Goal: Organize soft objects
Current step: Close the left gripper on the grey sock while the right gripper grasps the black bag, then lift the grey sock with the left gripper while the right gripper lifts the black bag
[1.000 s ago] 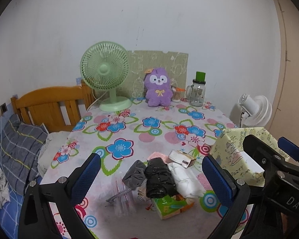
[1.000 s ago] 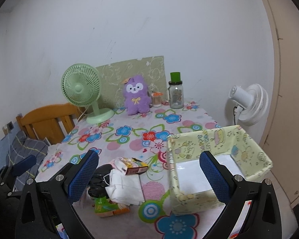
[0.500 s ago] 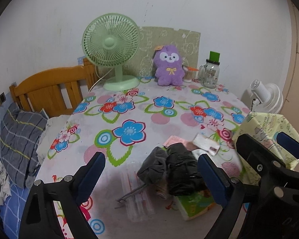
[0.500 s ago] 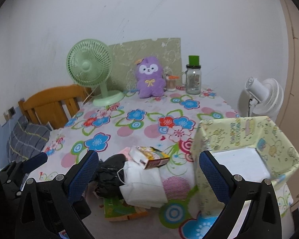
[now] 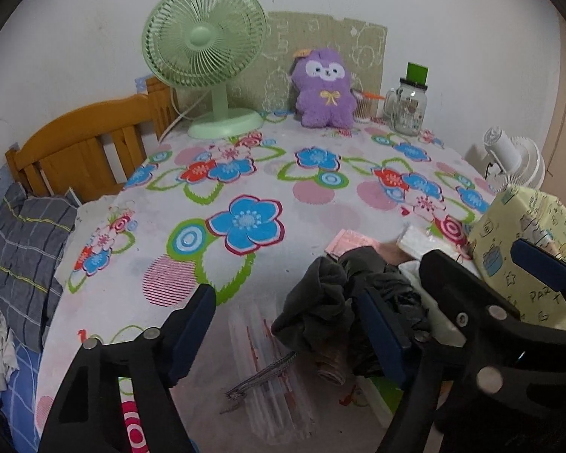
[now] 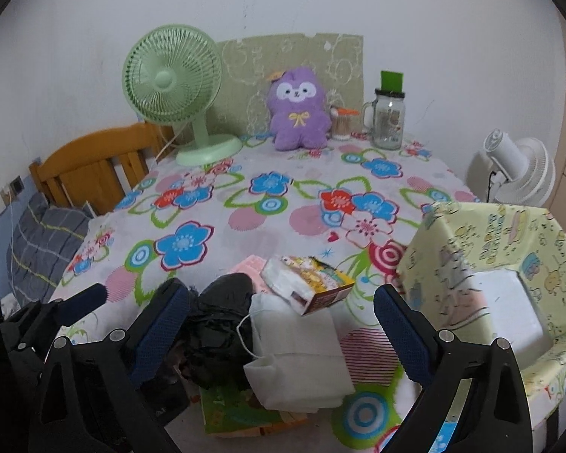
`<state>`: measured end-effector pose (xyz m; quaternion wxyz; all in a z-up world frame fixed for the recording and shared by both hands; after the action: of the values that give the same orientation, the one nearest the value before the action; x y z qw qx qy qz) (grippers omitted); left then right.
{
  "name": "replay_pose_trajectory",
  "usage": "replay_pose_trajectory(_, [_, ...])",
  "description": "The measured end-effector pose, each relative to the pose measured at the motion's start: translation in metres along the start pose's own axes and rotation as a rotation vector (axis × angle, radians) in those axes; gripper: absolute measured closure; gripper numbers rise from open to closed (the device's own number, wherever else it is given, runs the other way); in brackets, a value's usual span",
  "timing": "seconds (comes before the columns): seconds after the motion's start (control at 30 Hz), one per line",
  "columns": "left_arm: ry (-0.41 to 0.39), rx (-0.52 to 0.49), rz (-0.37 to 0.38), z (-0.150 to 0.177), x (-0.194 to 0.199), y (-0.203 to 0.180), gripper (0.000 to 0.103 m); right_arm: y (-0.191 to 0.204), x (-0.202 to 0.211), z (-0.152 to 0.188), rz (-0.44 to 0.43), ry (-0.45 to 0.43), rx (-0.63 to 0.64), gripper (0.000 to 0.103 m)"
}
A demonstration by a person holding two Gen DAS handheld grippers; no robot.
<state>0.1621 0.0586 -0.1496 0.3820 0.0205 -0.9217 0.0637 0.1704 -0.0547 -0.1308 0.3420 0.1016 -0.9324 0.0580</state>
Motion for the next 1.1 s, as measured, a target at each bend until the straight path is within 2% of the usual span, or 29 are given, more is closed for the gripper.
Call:
replay_pose_trajectory(0.1, [0.026, -0.004, 0.009, 0.004, -0.009, 0.0, 0.035, 0.006, -0.009, 0.003, -0.017, 0.028, 0.008, 0.007])
replay_pose_trajectory(0.2, [0.059, 0.004, 0.044, 0.008, -0.016, 0.0, 0.047, 0.011, -0.018, 0.005, -0.029, 0.053, 0.013, 0.011])
replay_pose_trajectory(0.27, [0.073, 0.007, 0.061, 0.01, -0.019, 0.001, 0.062, 0.014, -0.023, 0.007, -0.04, 0.071, 0.014, 0.015])
replay_pose_trajectory(0.6, [0.07, -0.002, 0.092, 0.011, -0.023, 0.004, 0.07, 0.034, -0.041, 0.011, -0.103, 0.134, 0.025, 0.033])
replay_pose_trajectory(0.77, [0.074, 0.013, 0.111, 0.012, -0.025, 0.007, 0.075, 0.043, -0.048, 0.01, -0.135, 0.156, 0.04, 0.057])
replay_pose_trajectory(0.97, [0.071, 0.015, 0.126, 0.01, -0.023, 0.006, 0.082, 0.045, -0.049, 0.008, -0.126, 0.153, 0.041, 0.065])
replay_pose_trajectory(1.1, [0.058, 0.01, 0.122, 0.005, -0.02, 0.005, 0.083, 0.043, -0.046, 0.004, -0.113, 0.138, 0.039, 0.066])
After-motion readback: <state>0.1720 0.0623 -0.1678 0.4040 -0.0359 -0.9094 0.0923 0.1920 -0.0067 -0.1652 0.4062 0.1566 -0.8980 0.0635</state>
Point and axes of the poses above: each gripper's, at about its wrist camera, not at the fingertips, and x roughly against the way its jaws point, y to its left, z to its underside, the point moved 6 cm from there along -x, roughly the way its jaws point, and after that the axes turned 7 degrees about x, right-handed, at the moved point
